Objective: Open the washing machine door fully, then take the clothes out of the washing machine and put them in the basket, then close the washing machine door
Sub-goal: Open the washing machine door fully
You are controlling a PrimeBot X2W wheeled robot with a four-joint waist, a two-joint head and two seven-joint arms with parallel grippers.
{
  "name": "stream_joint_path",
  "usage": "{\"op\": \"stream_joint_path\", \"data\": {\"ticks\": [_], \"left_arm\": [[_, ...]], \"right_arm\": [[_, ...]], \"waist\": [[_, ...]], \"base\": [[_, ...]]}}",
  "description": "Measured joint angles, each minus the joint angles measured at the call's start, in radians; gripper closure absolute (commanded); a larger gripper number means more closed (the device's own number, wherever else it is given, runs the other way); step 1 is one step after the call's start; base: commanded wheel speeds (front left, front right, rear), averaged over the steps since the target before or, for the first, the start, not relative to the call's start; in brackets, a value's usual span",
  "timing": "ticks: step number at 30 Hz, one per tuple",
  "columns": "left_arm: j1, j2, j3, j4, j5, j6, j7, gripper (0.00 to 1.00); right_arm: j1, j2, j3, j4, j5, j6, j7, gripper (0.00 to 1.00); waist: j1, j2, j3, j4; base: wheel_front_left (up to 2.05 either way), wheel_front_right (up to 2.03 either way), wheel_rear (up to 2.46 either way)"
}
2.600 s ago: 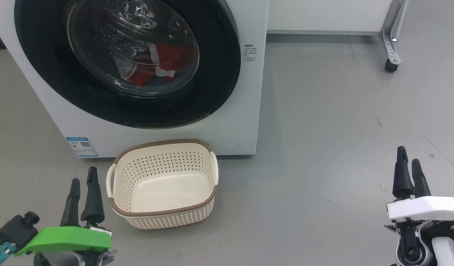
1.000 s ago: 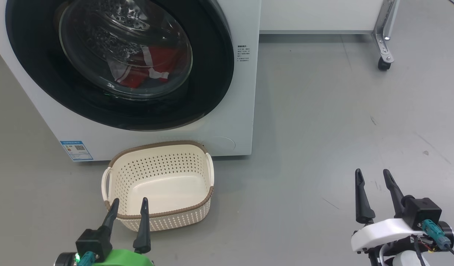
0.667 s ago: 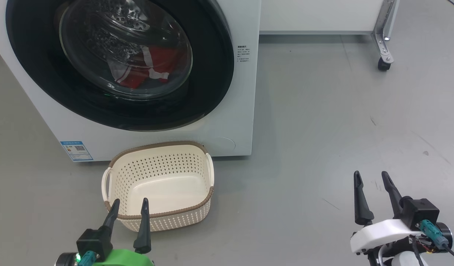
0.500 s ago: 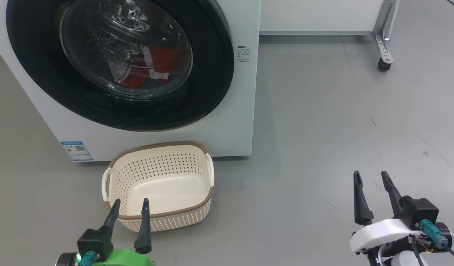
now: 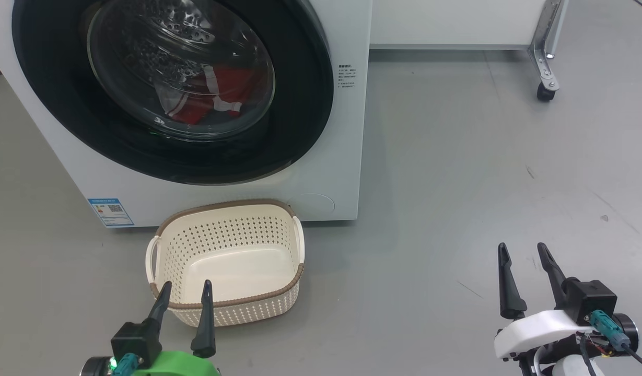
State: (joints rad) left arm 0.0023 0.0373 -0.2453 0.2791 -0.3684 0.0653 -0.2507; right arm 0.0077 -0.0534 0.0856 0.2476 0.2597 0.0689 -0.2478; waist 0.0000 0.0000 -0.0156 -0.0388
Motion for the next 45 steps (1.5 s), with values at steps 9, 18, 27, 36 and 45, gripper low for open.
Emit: {"op": "stream_joint_path", "data": {"ticks": [9,18,27,36,45], "left_arm": [[-0.005,0.000,0.000,0.001,-0.009,0.000,0.000,0.00],[-0.008,0.000,-0.008,-0.005,-0.009,0.001,0.000,0.00],[-0.032,0.000,-0.027,-0.037,-0.011,0.001,0.000,0.00],[-0.097,0.001,-0.074,-0.076,-0.009,0.001,0.000,0.00],[-0.198,0.001,-0.127,-0.118,-0.011,0.000,-0.001,0.00]], "right_arm": [[-0.004,0.000,-0.004,-0.001,-0.001,0.000,0.000,0.00],[-0.005,0.001,-0.014,-0.016,0.013,0.003,0.000,1.00],[-0.050,0.004,-0.036,-0.087,0.074,0.022,-0.002,1.00],[-0.187,0.004,-0.101,-0.129,0.250,0.036,0.011,1.00],[-0.430,-0.021,-0.167,-0.161,0.424,0.043,0.174,1.00]], "waist": [[0.0000,0.0000,0.002,0.005],[0.0000,0.0000,0.026,0.015],[0.0000,0.0000,0.084,0.030],[0.0000,0.0000,0.188,0.065],[0.0000,0.0000,0.320,0.126]], "base": [[0.00,0.00,0.00],[0.00,0.00,0.00],[0.00,0.00,0.00],[0.00,0.00,0.00],[0.00,0.00,0.00]]}}
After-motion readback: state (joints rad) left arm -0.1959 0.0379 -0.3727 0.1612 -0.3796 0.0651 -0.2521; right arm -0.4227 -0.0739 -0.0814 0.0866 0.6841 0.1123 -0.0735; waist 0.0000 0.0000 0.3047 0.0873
